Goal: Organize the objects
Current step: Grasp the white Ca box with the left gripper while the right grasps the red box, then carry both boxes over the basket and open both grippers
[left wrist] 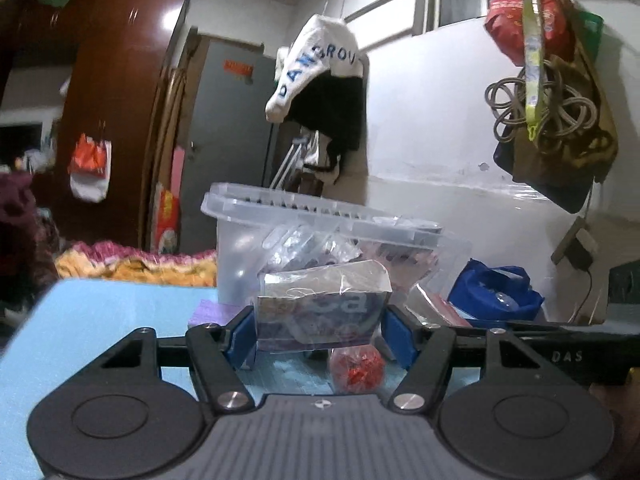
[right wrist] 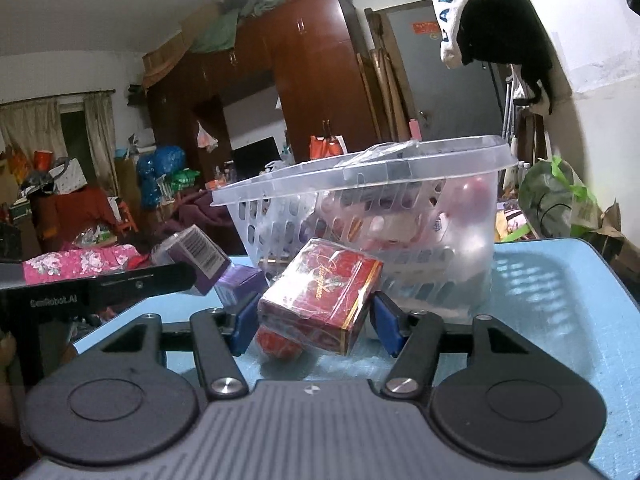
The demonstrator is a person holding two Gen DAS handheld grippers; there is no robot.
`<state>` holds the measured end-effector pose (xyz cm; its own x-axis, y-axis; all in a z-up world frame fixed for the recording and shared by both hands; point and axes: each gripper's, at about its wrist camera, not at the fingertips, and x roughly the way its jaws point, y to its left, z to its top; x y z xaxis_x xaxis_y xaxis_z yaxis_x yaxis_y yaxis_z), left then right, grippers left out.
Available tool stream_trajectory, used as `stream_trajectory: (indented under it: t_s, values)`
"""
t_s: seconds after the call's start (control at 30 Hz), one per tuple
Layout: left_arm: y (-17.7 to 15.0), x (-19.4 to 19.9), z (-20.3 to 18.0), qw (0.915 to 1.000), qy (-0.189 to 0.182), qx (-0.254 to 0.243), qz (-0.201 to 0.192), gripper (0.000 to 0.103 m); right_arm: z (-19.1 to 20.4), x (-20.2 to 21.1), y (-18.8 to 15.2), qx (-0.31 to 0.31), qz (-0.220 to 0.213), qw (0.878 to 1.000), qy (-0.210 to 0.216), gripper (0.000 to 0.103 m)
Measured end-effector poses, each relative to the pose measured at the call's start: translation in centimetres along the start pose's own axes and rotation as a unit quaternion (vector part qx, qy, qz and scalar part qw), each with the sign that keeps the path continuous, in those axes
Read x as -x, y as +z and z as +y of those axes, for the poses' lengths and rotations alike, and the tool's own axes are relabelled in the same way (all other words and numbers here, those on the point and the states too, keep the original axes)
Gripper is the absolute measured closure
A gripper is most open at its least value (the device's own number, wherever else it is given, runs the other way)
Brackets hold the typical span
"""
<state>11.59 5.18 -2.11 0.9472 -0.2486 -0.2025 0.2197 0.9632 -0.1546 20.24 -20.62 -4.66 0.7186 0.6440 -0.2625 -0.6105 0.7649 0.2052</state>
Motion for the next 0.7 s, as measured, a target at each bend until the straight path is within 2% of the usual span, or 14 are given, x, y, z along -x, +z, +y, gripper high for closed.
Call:
stream_trajectory:
  t_s: [0.13,0.3,0.5,0.7]
  values:
    - [-0.2,0.4,-0.4,0.9999,0.004,-0.01,-0.002,0.033,0.3,0.3,-0.2,0.005,-0.019,1.0,0.003,0.041]
    - [-0.3,0.2,-0.1,1.0,0.006,-0.004,0.002,0.033,0.3,0.6,-0.3,0.006,-0.03,1.0,0.006,0.041]
    - [-0.4,0.7,0.5,0.9999,0.008,0.009,-0.012,0.033,0.6,1.0,-0.5,0.01,-0.048,0.999,0.002,0.041]
    - [-0.5,0.8,0.8,0.9998,0.009,0.014,-0.013,0.033,0.9,1.8,-0.8,0.016,-0.08,0.997,-0.017,0.042]
